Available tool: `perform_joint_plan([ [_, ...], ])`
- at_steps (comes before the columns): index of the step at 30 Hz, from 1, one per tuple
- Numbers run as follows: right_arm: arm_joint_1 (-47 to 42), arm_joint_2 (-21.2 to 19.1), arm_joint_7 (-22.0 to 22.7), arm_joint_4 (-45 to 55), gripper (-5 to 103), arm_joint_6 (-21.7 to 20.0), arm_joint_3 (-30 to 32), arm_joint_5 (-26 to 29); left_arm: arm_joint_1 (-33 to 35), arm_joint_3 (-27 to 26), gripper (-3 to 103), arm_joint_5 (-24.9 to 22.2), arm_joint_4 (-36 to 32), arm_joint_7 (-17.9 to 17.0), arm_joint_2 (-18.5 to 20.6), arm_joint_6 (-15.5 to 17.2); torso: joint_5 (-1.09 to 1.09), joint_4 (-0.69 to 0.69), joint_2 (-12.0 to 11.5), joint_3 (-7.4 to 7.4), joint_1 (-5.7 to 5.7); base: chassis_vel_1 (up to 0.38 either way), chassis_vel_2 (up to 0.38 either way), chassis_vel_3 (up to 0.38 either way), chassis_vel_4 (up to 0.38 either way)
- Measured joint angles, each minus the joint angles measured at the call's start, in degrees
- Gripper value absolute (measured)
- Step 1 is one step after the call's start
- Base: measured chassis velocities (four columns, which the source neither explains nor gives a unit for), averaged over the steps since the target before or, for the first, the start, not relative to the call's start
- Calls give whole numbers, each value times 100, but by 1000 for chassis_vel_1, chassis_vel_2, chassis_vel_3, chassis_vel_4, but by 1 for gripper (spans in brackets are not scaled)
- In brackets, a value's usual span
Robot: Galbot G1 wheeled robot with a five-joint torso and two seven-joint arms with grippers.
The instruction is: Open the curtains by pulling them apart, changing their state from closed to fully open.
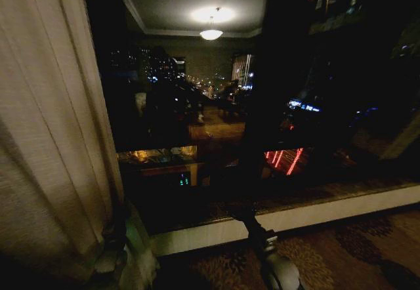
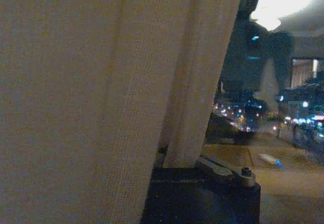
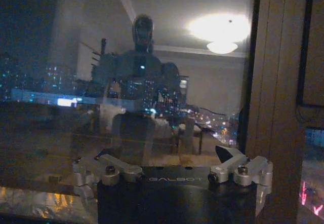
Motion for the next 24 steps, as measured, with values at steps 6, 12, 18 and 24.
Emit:
perform_joint_plan([
  [6, 0, 0, 0, 0, 100, 0, 0, 0, 14, -14, 0, 16, 32, 1, -74, -58, 1, -1, 0, 0, 1, -68, 54, 58, -61],
  [12, 1, 0, 0, 0, 100, 0, 0, 0, 41, -76, 0, 16, 2, -1, -63, -61, 1, -1, -1, 1, 3, -16, 16, 17, -18],
  [18, 0, 0, 0, 0, 100, 0, 0, 0, 75, -171, 0, -23, -5, -5, -19, -60, 0, 0, 0, 0, -1, 0, 0, 0, 0],
  [24, 0, 0, 0, 0, 100, 0, 1, 0, 106, -187, 0, -43, 11, -1, 7, -86, 1, -1, 0, 0, 0, 32, 46, -40, -44],
])
